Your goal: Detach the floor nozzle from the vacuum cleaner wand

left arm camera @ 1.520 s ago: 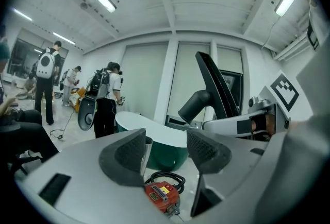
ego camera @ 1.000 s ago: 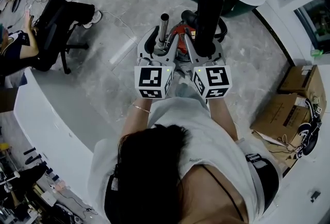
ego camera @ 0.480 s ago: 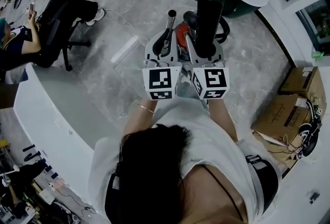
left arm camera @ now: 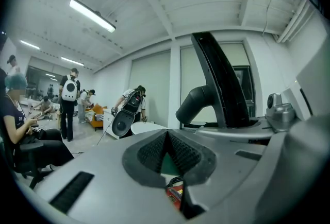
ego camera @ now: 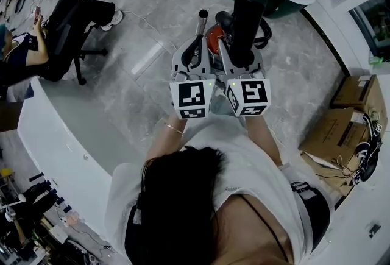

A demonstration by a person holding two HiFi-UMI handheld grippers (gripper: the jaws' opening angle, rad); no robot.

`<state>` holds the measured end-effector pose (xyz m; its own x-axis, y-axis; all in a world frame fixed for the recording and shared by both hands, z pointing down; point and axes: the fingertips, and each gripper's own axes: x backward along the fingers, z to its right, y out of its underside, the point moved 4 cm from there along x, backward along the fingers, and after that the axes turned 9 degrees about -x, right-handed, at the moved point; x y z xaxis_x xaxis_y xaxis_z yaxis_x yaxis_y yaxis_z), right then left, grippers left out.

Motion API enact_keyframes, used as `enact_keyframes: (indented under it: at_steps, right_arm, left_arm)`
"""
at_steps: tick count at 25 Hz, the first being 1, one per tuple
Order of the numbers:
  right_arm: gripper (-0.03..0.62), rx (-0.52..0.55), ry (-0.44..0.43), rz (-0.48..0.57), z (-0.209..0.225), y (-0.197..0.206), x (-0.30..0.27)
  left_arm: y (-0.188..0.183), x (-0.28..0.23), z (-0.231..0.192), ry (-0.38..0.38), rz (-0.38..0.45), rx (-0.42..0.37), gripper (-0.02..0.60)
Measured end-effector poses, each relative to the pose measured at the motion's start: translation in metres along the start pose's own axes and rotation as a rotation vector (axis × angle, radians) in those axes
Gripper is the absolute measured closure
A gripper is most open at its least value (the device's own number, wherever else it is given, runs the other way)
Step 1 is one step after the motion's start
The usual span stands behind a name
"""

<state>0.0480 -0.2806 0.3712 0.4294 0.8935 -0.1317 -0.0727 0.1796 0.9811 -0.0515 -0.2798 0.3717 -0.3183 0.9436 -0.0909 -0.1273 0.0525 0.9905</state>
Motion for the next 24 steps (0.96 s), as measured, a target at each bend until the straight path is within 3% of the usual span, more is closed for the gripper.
enact_keyframes:
  at_steps: [24]
  right_arm:
    - [0.441,0.028,0.034,-0.038,0.006,0.011,-0.013]
  left_arm:
    - [0.019,-0.01,-0.003,0.016,-0.066,0.006,0.578]
